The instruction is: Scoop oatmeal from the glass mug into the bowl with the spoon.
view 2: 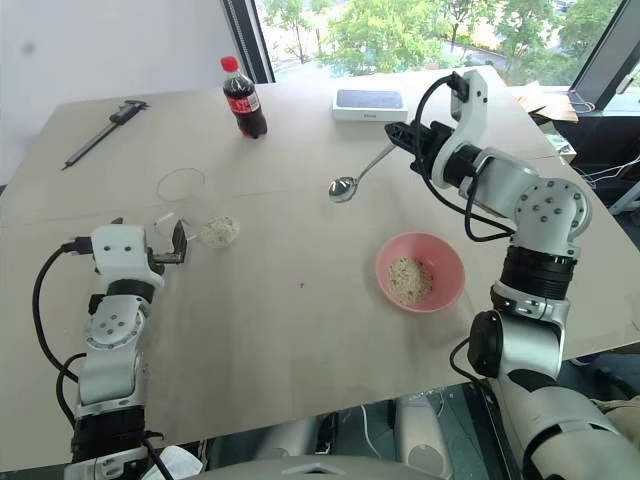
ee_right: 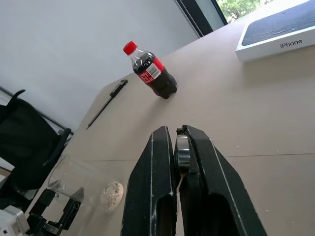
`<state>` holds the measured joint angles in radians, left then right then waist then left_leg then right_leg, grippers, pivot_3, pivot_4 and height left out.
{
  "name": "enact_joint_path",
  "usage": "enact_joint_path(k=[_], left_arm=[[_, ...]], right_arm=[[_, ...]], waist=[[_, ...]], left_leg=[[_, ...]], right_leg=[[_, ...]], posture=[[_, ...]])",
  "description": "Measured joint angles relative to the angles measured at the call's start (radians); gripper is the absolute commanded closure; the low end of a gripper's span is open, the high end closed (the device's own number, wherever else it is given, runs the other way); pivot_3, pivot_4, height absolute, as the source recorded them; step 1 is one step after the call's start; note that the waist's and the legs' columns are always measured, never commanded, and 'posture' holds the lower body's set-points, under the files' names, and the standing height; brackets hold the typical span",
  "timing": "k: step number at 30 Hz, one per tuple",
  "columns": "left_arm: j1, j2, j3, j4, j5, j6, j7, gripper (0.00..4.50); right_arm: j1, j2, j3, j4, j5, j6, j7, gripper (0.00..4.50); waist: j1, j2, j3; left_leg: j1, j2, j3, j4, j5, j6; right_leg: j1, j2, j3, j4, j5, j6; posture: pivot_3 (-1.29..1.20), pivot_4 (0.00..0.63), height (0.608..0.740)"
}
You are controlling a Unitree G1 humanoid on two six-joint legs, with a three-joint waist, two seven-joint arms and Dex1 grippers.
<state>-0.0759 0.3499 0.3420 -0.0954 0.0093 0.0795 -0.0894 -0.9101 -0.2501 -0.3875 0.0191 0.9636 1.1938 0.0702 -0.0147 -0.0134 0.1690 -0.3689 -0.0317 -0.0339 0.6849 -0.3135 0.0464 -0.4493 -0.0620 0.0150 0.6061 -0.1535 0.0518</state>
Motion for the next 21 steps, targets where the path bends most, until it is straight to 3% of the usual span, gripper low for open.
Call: enact_joint_path(k=[20, 21], left_arm=[[0.043, -0.004, -0.058, -0.016, 0.031, -0.086, -0.012, 0.05], [0.043, -0.007, -0.062, -0.025, 0.032, -0.087, -0.009, 0.29]], right_arm=[[0.016, -0.003, 0.025, 0.000, -0.022, -0.019, 0.025, 4.50], [0.019, -0.002, 0.027, 0.000, -0.022, -0.019, 0.027, 4.50]], waist=[[0.001, 0.000, 0.000], [0.001, 0.000, 0.000]], left_leg=[[-0.001, 0.000, -0.001, 0.000, -0.001, 0.001], [-0.001, 0.000, 0.000, 0.000, 0.000, 0.001]], right_leg=[[-0.001, -0.001, 0.000, 0.000, 0.000, 0.000], [-0.001, -0.001, 0.000, 0.000, 0.000, 0.000]], posture=[[0.00, 0.150, 0.740], [0.00, 0.150, 0.740]])
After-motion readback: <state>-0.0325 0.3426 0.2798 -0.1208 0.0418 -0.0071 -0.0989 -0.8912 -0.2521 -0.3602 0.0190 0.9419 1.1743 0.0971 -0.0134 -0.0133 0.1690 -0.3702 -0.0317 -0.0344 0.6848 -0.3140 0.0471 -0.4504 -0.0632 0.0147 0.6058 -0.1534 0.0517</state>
